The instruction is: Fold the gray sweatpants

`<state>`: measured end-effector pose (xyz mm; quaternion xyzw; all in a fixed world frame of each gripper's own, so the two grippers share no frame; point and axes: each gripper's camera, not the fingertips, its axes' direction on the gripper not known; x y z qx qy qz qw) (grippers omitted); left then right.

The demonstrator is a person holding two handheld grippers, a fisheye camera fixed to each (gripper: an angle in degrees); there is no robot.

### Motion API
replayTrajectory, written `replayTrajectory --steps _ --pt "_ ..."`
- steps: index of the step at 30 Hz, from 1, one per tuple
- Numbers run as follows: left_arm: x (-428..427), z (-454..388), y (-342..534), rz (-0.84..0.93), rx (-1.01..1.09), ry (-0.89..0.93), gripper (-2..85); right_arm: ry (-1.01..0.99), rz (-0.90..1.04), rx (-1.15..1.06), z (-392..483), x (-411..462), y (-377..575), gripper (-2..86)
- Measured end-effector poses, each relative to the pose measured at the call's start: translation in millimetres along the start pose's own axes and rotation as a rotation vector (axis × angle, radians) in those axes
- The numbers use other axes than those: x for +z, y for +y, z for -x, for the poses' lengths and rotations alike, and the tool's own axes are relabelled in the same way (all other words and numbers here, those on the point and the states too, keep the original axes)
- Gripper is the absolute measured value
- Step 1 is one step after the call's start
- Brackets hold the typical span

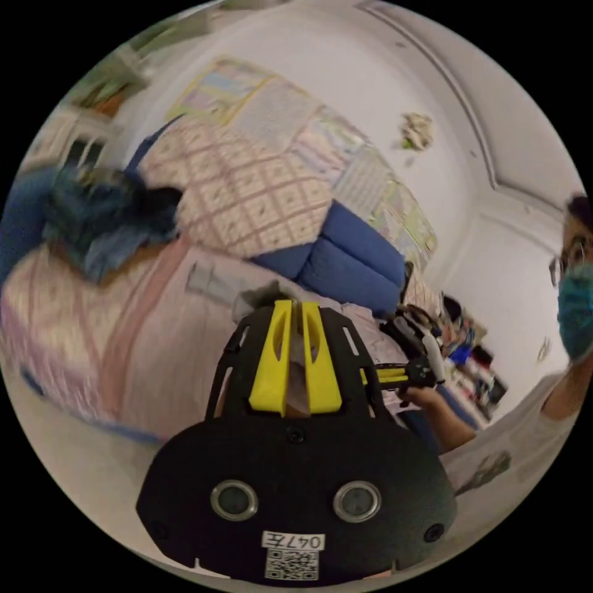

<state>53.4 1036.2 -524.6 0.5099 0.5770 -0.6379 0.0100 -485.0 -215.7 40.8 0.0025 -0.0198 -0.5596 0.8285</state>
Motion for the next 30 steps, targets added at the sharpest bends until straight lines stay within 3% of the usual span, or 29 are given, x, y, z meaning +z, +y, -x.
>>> replayTrajectory --steps 2,4,6,8,11,15,19,22,25,30 --pt "-4 -22 -26 -0.048 0.264 -0.053 0.7 -0.022 -0.058 0.018 1 -10 -16 0.9" --pt "7 -14 -28 0.017 0.269 -0.149 0.8 -0.044 -0.086 0.038 -1 -12 -26 0.5" --pt "28 17 -10 0.128 0.179 -0.259 1.1 -0.066 -0.055 0.064 -5 -5 -35 0.6" --pt "62 82 44 0.293 -0.044 -0.346 1.9 -0.101 0.024 0.092 -10 10 -43 1.1" --pt "103 161 121 0.502 -0.271 -0.373 3.8 -0.139 0.059 0.082 -12 15 -43 1.6" --pt "89 194 144 0.348 -0.366 -0.295 5.0 -0.116 0.018 0.107 -26 -9 -28 1.8" --pt "59 185 144 0.22 -0.273 -0.493 4.4 0.033 -0.097 0.391 -74 -52 23 1.5" --pt "60 162 154 0.175 -0.163 -0.472 3.5 0.126 -0.157 0.572 -100 -71 58 1.1" --pt "106 132 177 0.259 -0.019 -0.44 1.0 0.186 -0.149 0.601 -110 -75 56 0.7" --pt "193 116 227 0.417 0.119 -0.561 -0.6 0.184 -0.15 0.522 -111 -67 19 0.9"
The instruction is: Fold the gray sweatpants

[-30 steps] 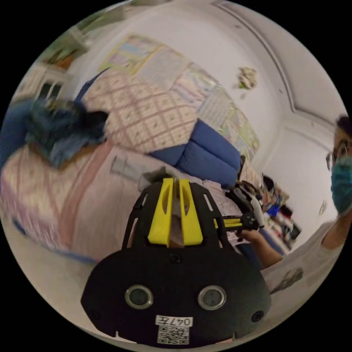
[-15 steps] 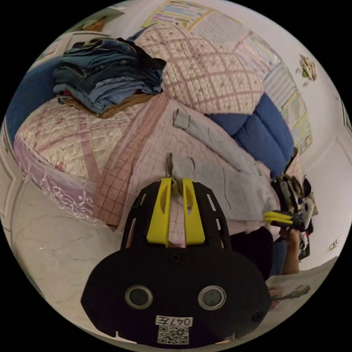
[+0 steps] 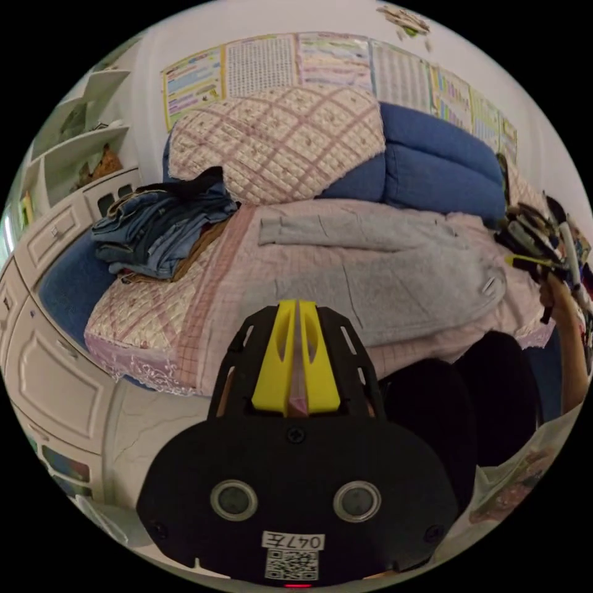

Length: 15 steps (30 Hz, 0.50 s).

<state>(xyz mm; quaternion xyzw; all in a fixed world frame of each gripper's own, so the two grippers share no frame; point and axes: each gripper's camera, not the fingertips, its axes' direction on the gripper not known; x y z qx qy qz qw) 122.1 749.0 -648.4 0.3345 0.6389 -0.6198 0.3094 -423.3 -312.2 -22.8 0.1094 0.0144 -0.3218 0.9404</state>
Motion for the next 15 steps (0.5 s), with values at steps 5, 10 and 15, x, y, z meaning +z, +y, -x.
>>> replayTrajectory --steps 5,10,15 --pt "77 -7 18 0.123 0.04 -0.054 0.0 0.018 0.184 -0.092 16 34 -2 0.9" --pt "113 0 25 0.119 0.063 -0.077 0.2 -0.124 0.107 0.013 -7 45 16 0.5" --pt "144 38 30 0.117 -0.03 0.035 0.0 -0.123 0.104 -0.004 0 39 14 -0.3"
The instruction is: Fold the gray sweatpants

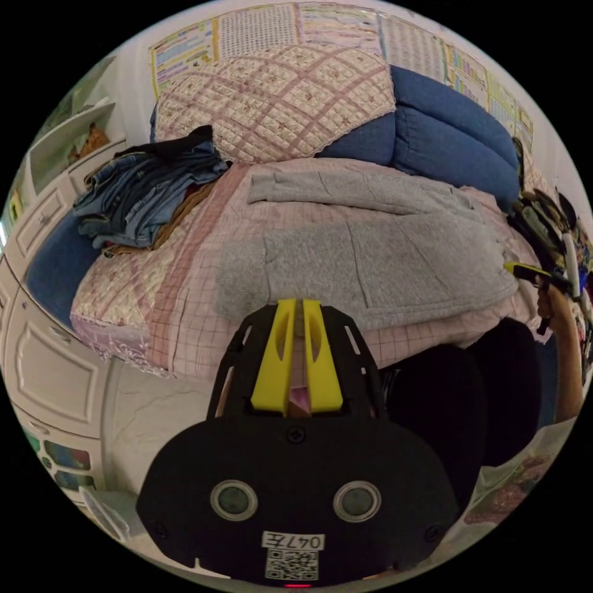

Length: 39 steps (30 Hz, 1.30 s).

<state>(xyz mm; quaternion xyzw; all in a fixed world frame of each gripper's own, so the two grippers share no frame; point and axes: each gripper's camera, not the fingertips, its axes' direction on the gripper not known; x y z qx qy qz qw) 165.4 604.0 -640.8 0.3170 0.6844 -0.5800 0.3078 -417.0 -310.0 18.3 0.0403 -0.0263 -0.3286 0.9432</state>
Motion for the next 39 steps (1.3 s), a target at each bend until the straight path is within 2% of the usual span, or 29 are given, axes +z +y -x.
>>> replayTrajectory --steps 5,15,23,39 --pt "32 7 -1 -0.004 0.057 -0.05 -0.4 0.124 0.03 -0.074 28 -5 -6 -0.3" --pt "77 35 -13 0.017 0.121 -0.08 -0.5 0.146 0.05 -0.083 51 -13 -15 -0.4" --pt "108 50 -30 0.05 0.207 -0.153 -0.9 0.305 0.004 -0.157 96 -17 -9 -0.5" --pt "132 108 -66 0.049 0.174 -0.15 -0.9 0.309 -0.03 -0.13 121 -28 3 -0.6"
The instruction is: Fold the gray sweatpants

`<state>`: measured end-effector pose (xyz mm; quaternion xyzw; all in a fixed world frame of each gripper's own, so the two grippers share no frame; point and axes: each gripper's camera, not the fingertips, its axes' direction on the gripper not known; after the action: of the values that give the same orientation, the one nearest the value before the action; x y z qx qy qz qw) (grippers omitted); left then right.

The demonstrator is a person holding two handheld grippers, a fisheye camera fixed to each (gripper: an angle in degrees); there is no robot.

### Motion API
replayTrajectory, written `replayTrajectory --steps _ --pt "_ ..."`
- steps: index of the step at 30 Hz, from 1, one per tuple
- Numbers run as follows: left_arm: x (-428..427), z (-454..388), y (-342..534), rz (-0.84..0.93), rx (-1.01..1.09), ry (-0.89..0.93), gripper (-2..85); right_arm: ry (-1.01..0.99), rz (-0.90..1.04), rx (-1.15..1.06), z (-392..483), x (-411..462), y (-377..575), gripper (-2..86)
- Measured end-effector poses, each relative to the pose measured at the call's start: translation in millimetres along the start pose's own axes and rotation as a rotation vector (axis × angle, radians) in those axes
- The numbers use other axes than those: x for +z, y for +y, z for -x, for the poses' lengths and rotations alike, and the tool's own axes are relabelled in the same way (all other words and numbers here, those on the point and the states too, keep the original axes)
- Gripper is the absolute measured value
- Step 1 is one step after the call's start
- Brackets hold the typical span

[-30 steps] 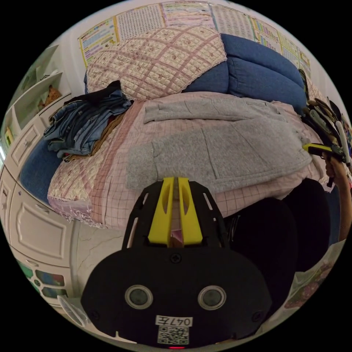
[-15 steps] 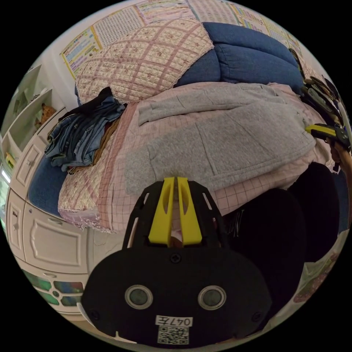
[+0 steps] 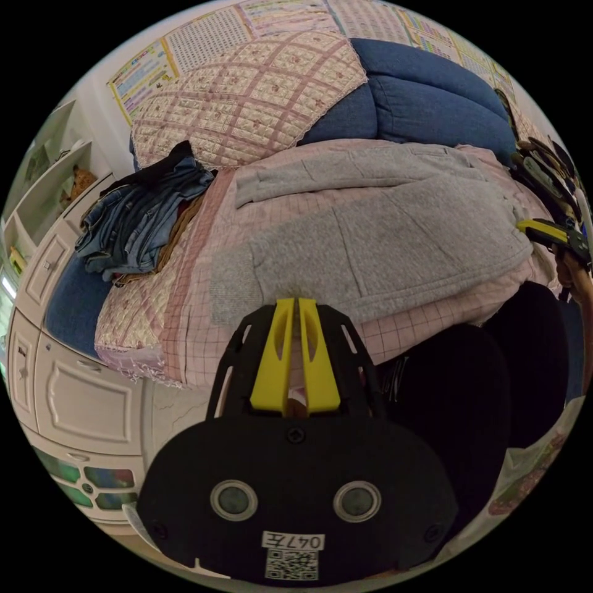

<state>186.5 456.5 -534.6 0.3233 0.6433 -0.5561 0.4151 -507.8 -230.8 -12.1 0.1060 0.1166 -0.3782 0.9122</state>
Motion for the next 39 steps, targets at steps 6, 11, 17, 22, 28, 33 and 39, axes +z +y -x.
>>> replayTrajectory --steps 6,11,17,22,28,33,39 --pt "4 21 -10 -0.004 -0.005 -0.002 -0.9 0.003 -0.011 0.015 5 -3 7 -0.6" --pt "4 40 -17 -0.012 -0.015 0.003 -1.0 -0.014 -0.017 0.026 6 -4 13 -0.7" --pt "2 59 -25 -0.013 -0.021 0.009 -1.0 -0.009 -0.016 0.026 9 -3 20 -0.6" --pt "0 71 -30 -0.013 -0.021 0.008 -0.9 -0.007 -0.016 0.024 10 -1 27 -0.7" --pt "-4 86 -33 -0.019 -0.03 0.018 -0.9 -0.014 -0.019 0.03 8 4 36 -0.7" --pt "-8 94 -33 -0.023 -0.037 0.025 -1.0 -0.018 -0.022 0.034 6 8 44 -0.7" --pt "-12 100 -32 -0.023 -0.042 0.03 -1.0 -0.023 -0.024 0.039 1 16 54 -0.6"
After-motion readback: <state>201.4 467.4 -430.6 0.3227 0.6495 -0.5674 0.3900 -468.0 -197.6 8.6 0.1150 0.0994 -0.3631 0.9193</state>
